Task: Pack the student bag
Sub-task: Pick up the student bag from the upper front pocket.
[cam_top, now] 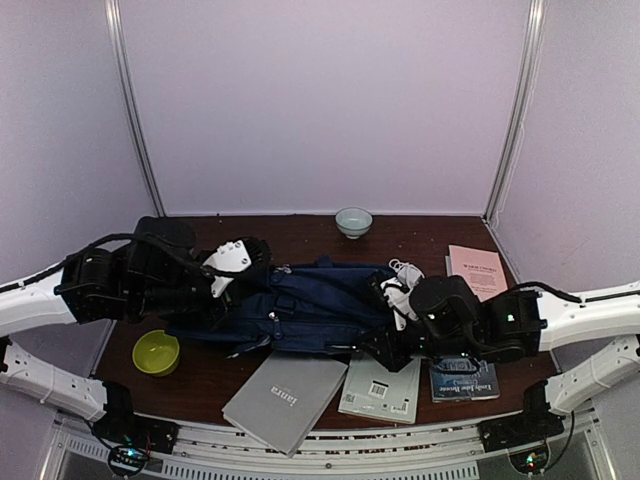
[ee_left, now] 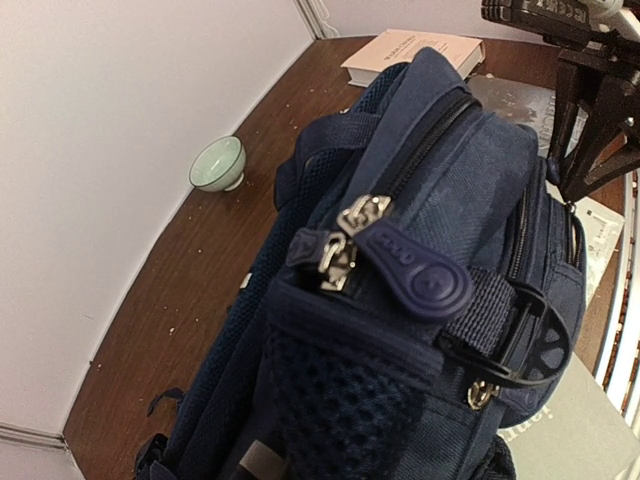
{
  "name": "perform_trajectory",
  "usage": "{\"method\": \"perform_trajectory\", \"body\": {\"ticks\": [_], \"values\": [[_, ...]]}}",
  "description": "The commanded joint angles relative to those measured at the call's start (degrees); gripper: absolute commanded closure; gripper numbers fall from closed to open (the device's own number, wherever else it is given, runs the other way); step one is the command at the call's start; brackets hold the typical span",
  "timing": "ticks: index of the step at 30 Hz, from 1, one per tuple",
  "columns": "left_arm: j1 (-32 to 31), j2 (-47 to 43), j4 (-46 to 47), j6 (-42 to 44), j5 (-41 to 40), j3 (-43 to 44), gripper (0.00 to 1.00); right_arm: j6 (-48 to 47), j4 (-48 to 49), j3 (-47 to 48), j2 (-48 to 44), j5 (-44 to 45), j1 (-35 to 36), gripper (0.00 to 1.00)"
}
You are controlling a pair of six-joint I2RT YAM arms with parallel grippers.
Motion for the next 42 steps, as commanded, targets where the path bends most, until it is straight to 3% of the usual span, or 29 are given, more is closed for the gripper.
{"method": "perform_trajectory", "body": {"ticks": [1, 12, 17, 22, 28, 42], "values": [[1.0, -0.5, 4.7, -0.2, -3.0, 1.2, 1.00, 3.5, 3.0, -4.5, -2.7, -2.7, -1.4, 0.77], [1.0, 0.0, 4.6, 0.3, -2.2, 2.0, 1.00, 4.8, 23.9, -17.8, -7.9, -23.2, -7.0, 0.56], [1.0, 0.6, 4.4, 0.1, -1.6, 2.4, 1.00, -0.9, 15.4, -11.2, -8.7, -17.1, -7.1, 0.64], [1.0, 1.0, 4.6, 0.0, -1.3, 2.6, 1.00, -1.3, 19.2, -9.7, -9.9, -13.9, -7.0, 0.68], [1.0, 1.3, 4.5, 0.4, -1.3, 3.0, 1.00, -3.0, 16.1, -5.9, -5.0, -15.5, -7.0, 0.73], [1.0, 1.7, 4.8, 0.5, -1.1, 3.4, 1.00, -5.3, 12.3, -5.1, -1.4, -11.1, -7.0, 0.69]]}}
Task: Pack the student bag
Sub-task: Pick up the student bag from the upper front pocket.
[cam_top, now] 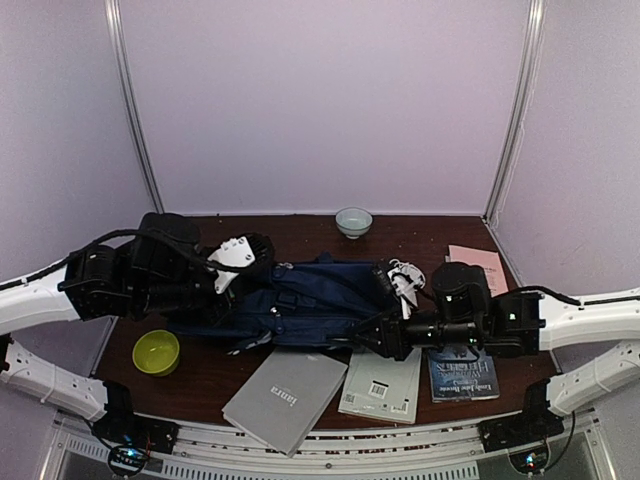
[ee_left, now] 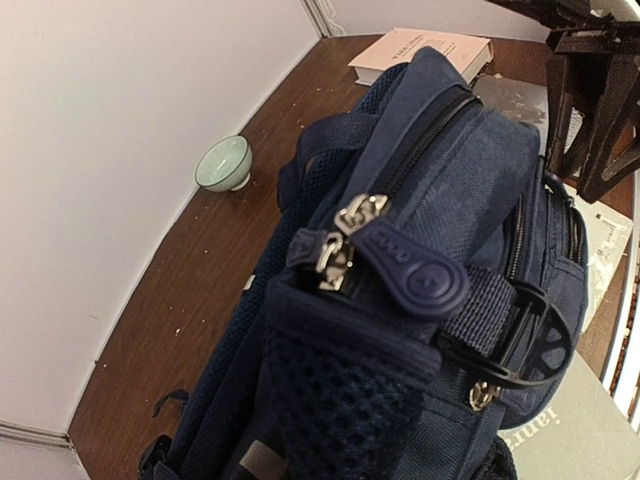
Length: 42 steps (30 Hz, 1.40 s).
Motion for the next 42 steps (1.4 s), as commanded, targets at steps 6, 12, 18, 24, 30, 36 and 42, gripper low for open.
{"method": "perform_trajectory", "body": {"ticks": [6, 12, 18, 24, 30, 36, 42], "values": [[0.6, 0.0, 4.5, 0.1, -0.4, 2.2, 1.00, -2.6, -5.6, 2.0, 1.3, 8.2, 0.0, 0.68], [0.6, 0.5, 4.6, 0.0, 0.1, 2.5, 1.00, -3.0, -0.5, 3.0, 1.8, 3.8, 0.0, 0.68], [0.6, 0.6, 4.5, 0.0, 0.3, 2.5, 1.00, -5.1, -0.4, 5.5, 2.0, 3.8, -0.1, 0.67], [0.6, 0.3, 4.5, 0.0, 0.2, 2.3, 1.00, -5.8, -3.1, 6.7, 3.5, 5.6, -0.1, 0.71], [0.6, 0.4, 4.4, 0.3, 0.4, 2.6, 1.00, -5.8, -5.7, 6.7, 4.9, 8.7, 0.0, 0.70], [0.6, 0.6, 4.3, 0.4, 0.5, 2.7, 1.00, -6.6, -8.0, 8.5, 6.9, 11.1, 0.2, 0.78], [0.6, 0.3, 4.2, 0.3, 0.1, 2.5, 1.00, -5.5, -7.1, 7.2, 4.7, 12.1, 0.1, 0.91]]}}
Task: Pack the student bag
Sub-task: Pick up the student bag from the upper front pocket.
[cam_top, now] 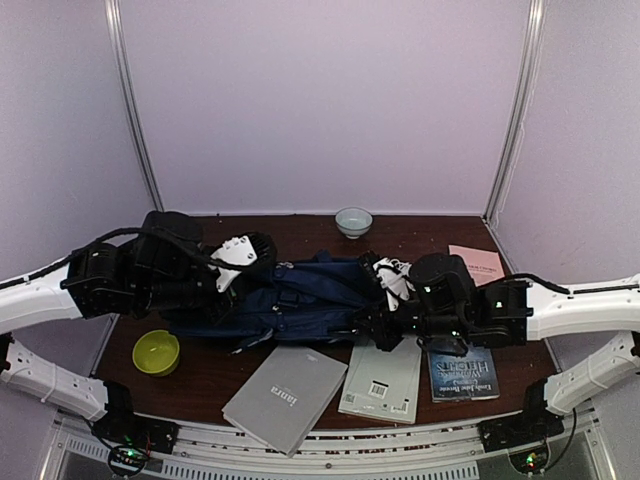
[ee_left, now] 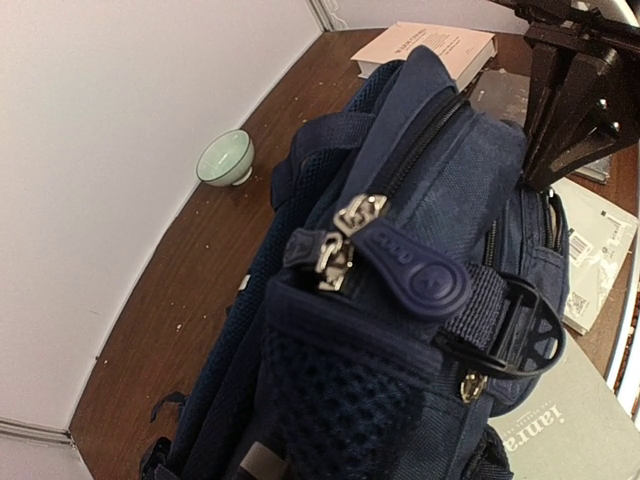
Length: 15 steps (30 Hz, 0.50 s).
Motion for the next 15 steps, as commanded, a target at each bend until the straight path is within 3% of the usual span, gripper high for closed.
{"method": "perform_trajectory", "body": {"ticks": [1, 7, 15], "values": [[0.3, -0.6, 4.7, 0.3, 0.0, 1.9, 1.00, 1.3, -0.5, -0.6, -1.9, 3.4, -0.1, 0.92], [0.3, -0.7, 4.7, -0.1, -1.9, 2.0, 1.00, 4.5, 0.1, -3.4, -5.0, 3.5, -0.5, 1.00], [0.3, -2.9, 7.9, -1.5, -1.3, 1.4, 1.00, 8.8, 6.4, -6.9, -8.9, 0.2, -3.9, 1.00]]}}
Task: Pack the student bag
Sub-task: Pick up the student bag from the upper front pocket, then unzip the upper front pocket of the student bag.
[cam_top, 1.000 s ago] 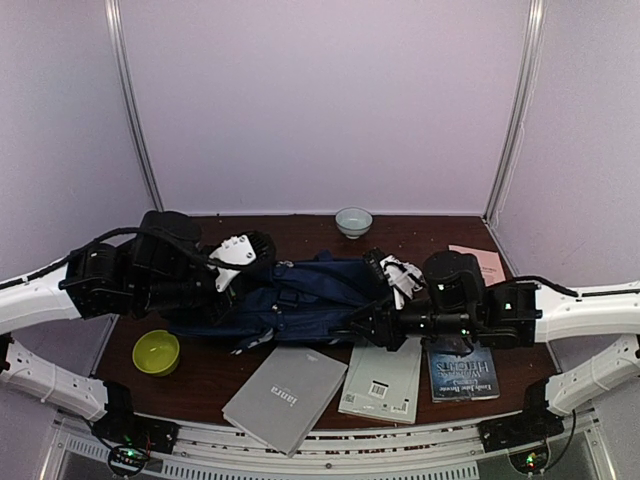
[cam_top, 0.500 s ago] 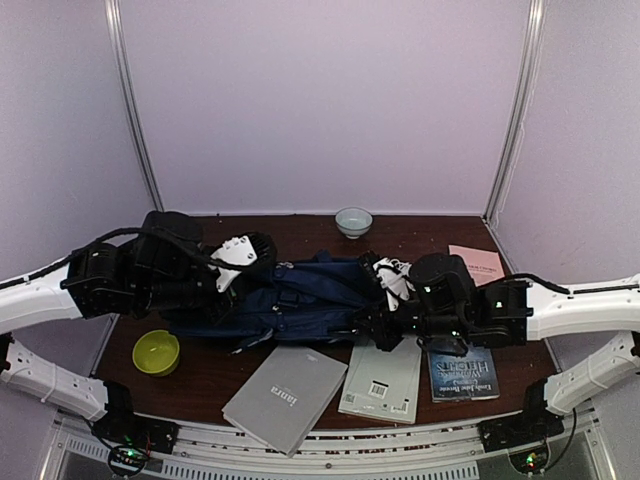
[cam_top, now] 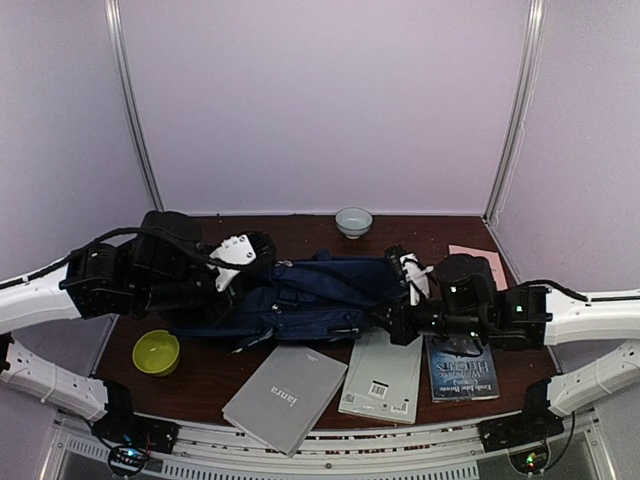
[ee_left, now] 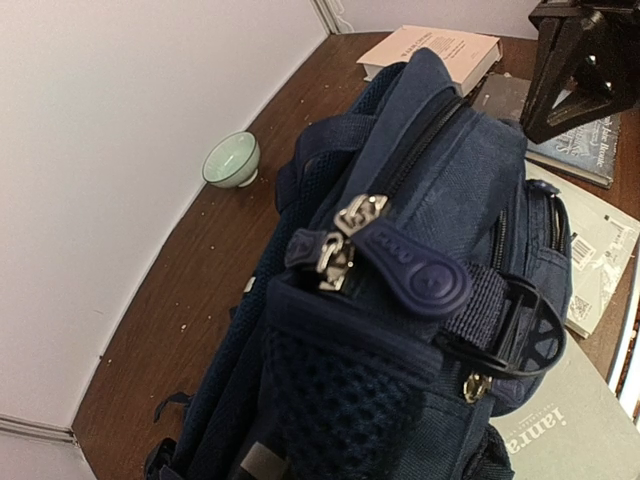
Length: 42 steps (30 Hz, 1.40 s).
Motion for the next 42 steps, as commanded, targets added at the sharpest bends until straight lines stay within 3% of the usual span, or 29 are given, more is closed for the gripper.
{"method": "perform_trajectory", "body": {"ticks": [1, 7, 10, 15, 20, 36, 42], "values": [[0.3, -3.0, 7.9, -1.5, -0.3, 1.2, 1.00, 3.5, 5.6, -1.9, -1.9, -1.9, -2.7, 1.00], [0.3, -3.4, 8.3, -1.8, -0.5, 0.9, 1.00, 3.7, 6.6, -2.3, -0.6, -5.5, -3.8, 1.00], [0.3, -2.9, 8.4, -1.7, -0.2, 0.9, 1.00, 0.7, 6.5, -1.6, -0.4, -5.3, -1.1, 0.99], [0.3, -2.2, 8.8, -1.4, 0.6, 1.1, 1.00, -4.6, 7.3, -0.1, -0.1, -1.5, 3.0, 0.87], [0.3, -1.9, 8.7, -1.2, 0.8, 1.2, 1.00, -7.6, 2.1, 4.4, 4.6, 2.4, 5.1, 0.73], [0.3, -1.8, 8.3, -1.4, 1.4, 1.2, 1.00, -8.3, -4.5, 8.4, 9.6, 11.1, 6.1, 0.72], [0.3, -1.8, 8.1, -1.5, 1.9, 0.8, 1.00, -8.6, -2.0, 8.9, 9.5, 11.3, 6.1, 0.88]]}}
